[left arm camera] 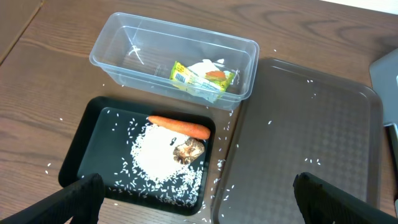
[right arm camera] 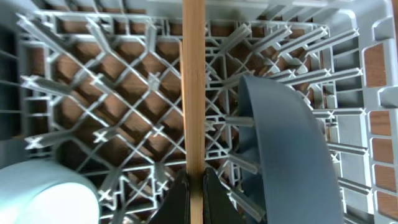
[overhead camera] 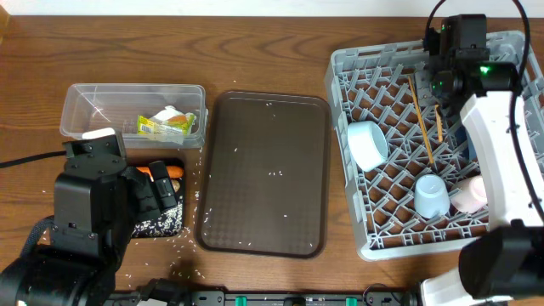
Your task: Sort waste into correct bins and load items into the dishwasher rack
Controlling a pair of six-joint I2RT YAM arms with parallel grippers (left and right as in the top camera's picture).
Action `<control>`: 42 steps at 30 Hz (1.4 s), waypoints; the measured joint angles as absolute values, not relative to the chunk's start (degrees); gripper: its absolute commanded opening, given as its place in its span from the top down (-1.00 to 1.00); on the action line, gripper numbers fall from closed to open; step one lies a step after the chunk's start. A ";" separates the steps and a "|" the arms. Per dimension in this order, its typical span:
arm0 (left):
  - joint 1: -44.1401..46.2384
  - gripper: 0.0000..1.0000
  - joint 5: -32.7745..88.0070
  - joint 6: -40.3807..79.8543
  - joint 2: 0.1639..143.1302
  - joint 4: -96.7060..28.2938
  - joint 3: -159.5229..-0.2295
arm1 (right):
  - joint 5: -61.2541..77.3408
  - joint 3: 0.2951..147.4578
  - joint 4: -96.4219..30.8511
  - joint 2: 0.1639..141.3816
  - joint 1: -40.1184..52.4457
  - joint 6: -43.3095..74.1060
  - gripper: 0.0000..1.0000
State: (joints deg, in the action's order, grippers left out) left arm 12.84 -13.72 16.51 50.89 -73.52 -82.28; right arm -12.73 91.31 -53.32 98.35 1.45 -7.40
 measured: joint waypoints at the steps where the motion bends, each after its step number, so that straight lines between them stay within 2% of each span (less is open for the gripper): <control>1: 12.84 -0.96 -13.72 16.51 50.89 -73.54 -82.28 | -12.82 91.31 -53.28 98.96 1.48 -7.66 0.98; 4: 12.84 -0.96 -13.72 16.51 50.89 -73.52 -82.28 | -12.97 91.31 -52.95 101.06 1.52 -8.05 0.97; 5: 12.84 -0.96 -13.72 16.51 50.89 -73.54 -82.28 | -13.02 91.31 -52.75 101.78 1.52 -8.08 0.90; 7: 12.84 -0.96 -13.72 16.51 50.89 -73.54 -82.28 | -13.23 91.29 -51.96 103.44 1.50 -8.19 0.45; 8: 12.84 -0.96 -13.72 16.51 50.89 -73.54 -82.28 | -13.39 91.24 -51.53 103.83 1.50 -7.81 0.30; 9: 12.84 -0.96 -13.72 16.51 50.89 -73.54 -82.28 | -13.54 91.15 -50.87 104.25 1.52 -7.70 0.23; 15: 12.84 -0.96 -13.72 16.51 50.89 -73.54 -82.28 | -13.69 91.13 -52.73 102.56 2.11 -7.49 0.07; 20: 12.84 -0.96 -13.72 16.51 50.89 -73.52 -82.28 | -10.85 91.44 -54.50 93.47 6.59 -6.44 -0.06; 23: 12.84 -0.96 -13.72 16.51 50.89 -73.54 -82.28 | -5.21 92.51 -54.89 85.93 11.31 -4.95 -0.36; 25: 12.84 -0.96 -13.72 16.49 50.89 -73.54 -82.28 | -0.40 93.14 -55.02 80.97 15.38 -4.19 -0.98; 34: 12.84 -0.96 -13.72 16.51 50.89 -73.54 -82.28 | 9.13 93.65 -55.70 73.63 29.41 -3.16 -0.98; 42: 12.84 -0.96 -13.72 16.51 50.89 -73.54 -82.28 | 8.21 93.65 -61.95 73.38 31.68 -3.16 -0.98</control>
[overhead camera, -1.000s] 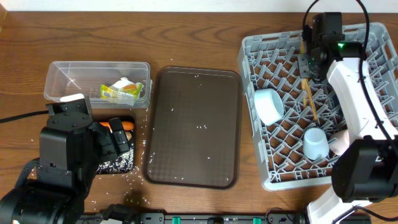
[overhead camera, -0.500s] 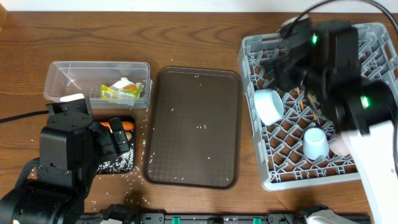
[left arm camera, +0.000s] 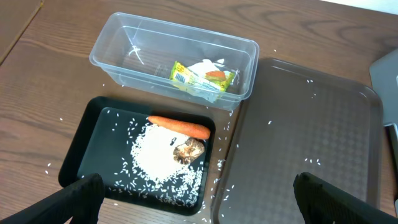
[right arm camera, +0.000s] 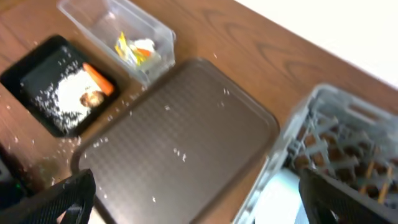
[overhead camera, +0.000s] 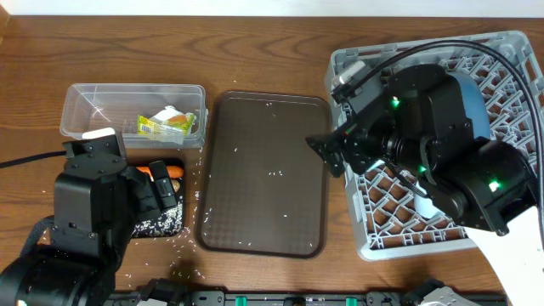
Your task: Sort waste into correct bins and load items into the dishwasher rack
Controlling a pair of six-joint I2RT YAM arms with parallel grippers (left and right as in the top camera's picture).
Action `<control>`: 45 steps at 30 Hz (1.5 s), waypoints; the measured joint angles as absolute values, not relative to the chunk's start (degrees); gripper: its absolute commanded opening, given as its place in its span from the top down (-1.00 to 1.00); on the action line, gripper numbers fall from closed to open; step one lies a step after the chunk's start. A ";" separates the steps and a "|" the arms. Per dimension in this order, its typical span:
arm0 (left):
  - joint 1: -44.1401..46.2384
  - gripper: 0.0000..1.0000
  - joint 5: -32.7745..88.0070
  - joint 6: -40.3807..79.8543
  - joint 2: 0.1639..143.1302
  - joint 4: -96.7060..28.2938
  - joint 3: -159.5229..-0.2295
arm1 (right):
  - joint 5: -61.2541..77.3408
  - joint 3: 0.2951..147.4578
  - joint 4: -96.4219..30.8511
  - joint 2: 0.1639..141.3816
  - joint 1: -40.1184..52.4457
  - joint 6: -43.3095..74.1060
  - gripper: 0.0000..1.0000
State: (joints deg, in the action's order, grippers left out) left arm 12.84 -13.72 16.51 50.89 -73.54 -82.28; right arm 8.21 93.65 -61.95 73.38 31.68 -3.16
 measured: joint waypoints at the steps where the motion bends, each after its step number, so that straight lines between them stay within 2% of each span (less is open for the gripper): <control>1: 12.84 -0.96 -13.72 16.51 50.89 -73.54 -82.28 | 7.73 93.62 -62.85 73.03 31.66 -3.18 -0.99; 8: 12.84 -0.96 -13.72 16.51 50.89 -73.54 -82.28 | 2.76 93.43 -65.08 65.06 31.51 -5.85 -0.99; 13: 12.84 -0.96 -13.72 16.51 50.89 -73.49 -82.28 | 1.63 89.01 -59.72 56.12 27.05 -8.47 -0.98; 29: 12.84 -0.96 -13.72 16.51 50.87 -73.52 -82.28 | 7.35 41.78 -29.08 24.01 6.26 -9.54 -0.98; 37: 12.84 -0.95 -13.72 16.51 50.92 -73.56 -82.28 | 9.47 24.69 -25.82 4.49 -1.02 -9.56 -0.99; 45: 12.84 -0.96 -13.72 16.49 50.89 -73.54 -82.28 | 10.74 17.08 -21.69 0.80 -2.26 -9.56 -0.99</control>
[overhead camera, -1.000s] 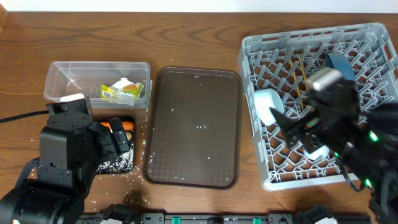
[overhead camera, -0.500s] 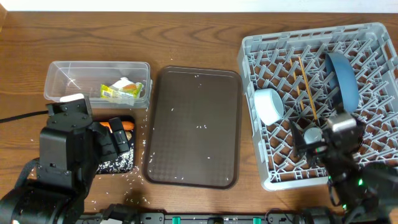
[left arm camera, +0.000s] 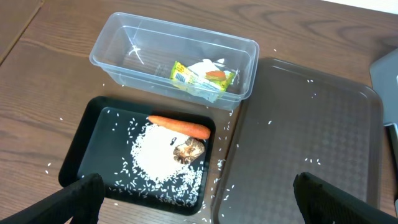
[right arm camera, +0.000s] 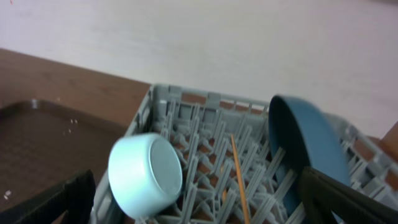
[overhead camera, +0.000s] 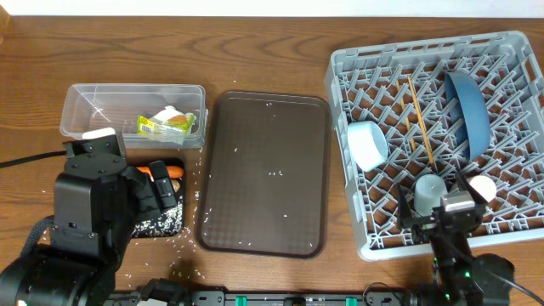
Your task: Sort waste into correct bins and load items into the dishwasher rack
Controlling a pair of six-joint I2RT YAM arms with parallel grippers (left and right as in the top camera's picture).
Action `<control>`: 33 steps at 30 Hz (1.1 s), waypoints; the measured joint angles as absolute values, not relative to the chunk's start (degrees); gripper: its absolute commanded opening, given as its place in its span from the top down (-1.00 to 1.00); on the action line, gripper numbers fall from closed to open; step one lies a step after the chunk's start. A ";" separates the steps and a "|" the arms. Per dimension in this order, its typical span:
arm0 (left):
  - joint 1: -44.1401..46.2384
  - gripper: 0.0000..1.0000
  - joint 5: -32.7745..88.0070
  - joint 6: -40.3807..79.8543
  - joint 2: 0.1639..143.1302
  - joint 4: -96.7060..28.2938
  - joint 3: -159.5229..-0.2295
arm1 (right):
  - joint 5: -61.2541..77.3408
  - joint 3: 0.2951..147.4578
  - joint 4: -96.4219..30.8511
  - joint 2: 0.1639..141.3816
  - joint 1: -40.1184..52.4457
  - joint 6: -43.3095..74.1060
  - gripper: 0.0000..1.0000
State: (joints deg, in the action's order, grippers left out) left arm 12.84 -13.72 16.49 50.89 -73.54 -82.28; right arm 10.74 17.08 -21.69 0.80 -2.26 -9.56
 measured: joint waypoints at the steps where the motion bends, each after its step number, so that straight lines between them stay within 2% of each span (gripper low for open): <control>1: 12.84 -0.96 -13.72 16.51 50.89 -73.54 -82.28 | 10.79 15.77 -20.40 0.73 -2.35 -9.56 -0.98; 13: 12.84 -0.96 -13.72 16.51 50.89 -73.54 -82.28 | 10.94 1.89 -2.52 0.67 -2.39 -9.56 -0.98; 33: 12.84 -0.96 -13.72 16.51 50.89 -73.54 -82.28 | 10.94 0.40 -2.94 0.69 -2.39 -9.56 -0.99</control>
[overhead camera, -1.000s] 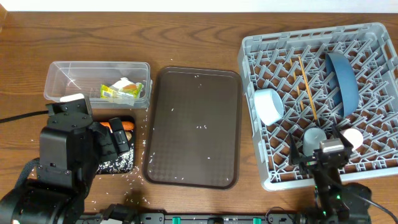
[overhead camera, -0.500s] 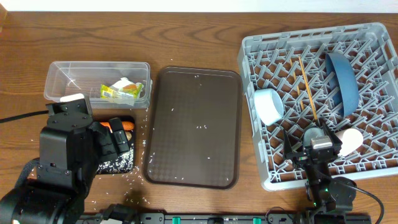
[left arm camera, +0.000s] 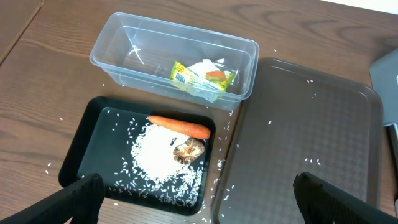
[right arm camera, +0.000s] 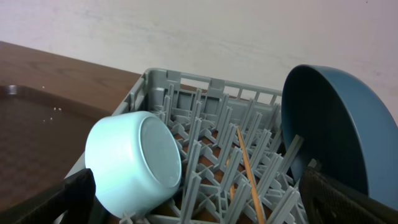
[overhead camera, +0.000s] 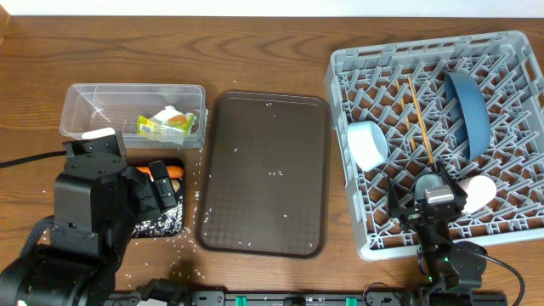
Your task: Sort waste into correct bins and load items into the dishwasher rack
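The grey dishwasher rack (overhead camera: 340, 76) holds a light blue cup (overhead camera: 367, 144) on its side, wooden chopsticks (overhead camera: 421, 123), a dark blue bowl (overhead camera: 467, 110) on edge and a pale pink cup (overhead camera: 480, 192). My right gripper (overhead camera: 427, 210) sits low at the rack's front edge, open and empty. From the right wrist I see the light blue cup (right arm camera: 134, 158), a chopstick (right arm camera: 249, 171) and the bowl (right arm camera: 329, 130). My left gripper (left arm camera: 199, 208) hangs open and empty above the black tray (left arm camera: 93, 143) of rice (left arm camera: 158, 155) and a carrot (left arm camera: 179, 126).
A clear bin (left arm camera: 112, 43) behind the black tray holds a food wrapper (left arm camera: 202, 76). A brown lump (left arm camera: 188, 149) lies in the rice. The big brown tray (overhead camera: 265, 174) in the middle carries only scattered rice grains. More grains lie on the wooden table (overhead camera: 255, 51).
My right gripper has shifted slightly at the rack's front edge, and its view now sits closer to the light blue cup and bowl. The left arm and all objects stand unchanged.
First my right gripper was shut on a chopstick at the far side of the rack. Then it was open, high over the table, the chopstick left lying in the rack. Later it was low at the rack's front edge, open, where it remains. The left arm stayed still throughout.
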Controlling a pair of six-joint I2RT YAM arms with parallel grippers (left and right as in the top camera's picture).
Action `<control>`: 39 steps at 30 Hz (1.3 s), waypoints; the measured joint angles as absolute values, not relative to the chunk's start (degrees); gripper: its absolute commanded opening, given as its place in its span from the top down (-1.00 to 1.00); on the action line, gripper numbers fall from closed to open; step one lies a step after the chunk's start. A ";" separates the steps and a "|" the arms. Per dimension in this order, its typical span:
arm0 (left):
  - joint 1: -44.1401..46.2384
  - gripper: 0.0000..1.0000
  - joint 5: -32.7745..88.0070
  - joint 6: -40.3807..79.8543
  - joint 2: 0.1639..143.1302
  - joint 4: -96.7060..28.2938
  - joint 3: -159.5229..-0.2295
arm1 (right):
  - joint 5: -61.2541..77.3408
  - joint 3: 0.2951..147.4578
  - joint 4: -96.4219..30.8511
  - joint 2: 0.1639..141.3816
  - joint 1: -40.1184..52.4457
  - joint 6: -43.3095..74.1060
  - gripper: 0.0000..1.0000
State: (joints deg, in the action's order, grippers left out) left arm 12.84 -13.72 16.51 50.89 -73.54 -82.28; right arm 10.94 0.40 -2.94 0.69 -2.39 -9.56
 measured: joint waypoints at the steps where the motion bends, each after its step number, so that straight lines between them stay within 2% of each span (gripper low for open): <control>1: 12.84 -0.96 -13.72 16.51 50.89 -73.54 -82.28 | 10.94 0.40 -2.94 0.69 -2.39 -9.56 -0.98; 18: 12.56 -0.96 -14.22 16.47 50.78 -73.71 -82.24 | 10.94 0.40 -2.96 0.69 -2.39 -9.56 -0.99; 22: 9.67 -0.96 -14.70 16.01 48.25 -59.77 -78.43 | 10.94 0.40 -2.96 0.69 -2.39 -9.56 -0.98; 28: 5.74 -0.95 -8.16 9.08 39.20 -36.56 -62.11 | 10.94 0.40 -2.98 0.69 -2.39 -9.56 -0.98; 39: 5.43 -0.96 -2.90 5.48 15.94 -19.86 -32.80 | 10.94 0.40 -3.03 0.69 -2.39 -9.56 -0.98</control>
State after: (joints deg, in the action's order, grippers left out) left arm 5.43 -2.90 5.48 15.94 -19.86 -32.80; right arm 10.94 0.40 -3.03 0.69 -2.39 -9.56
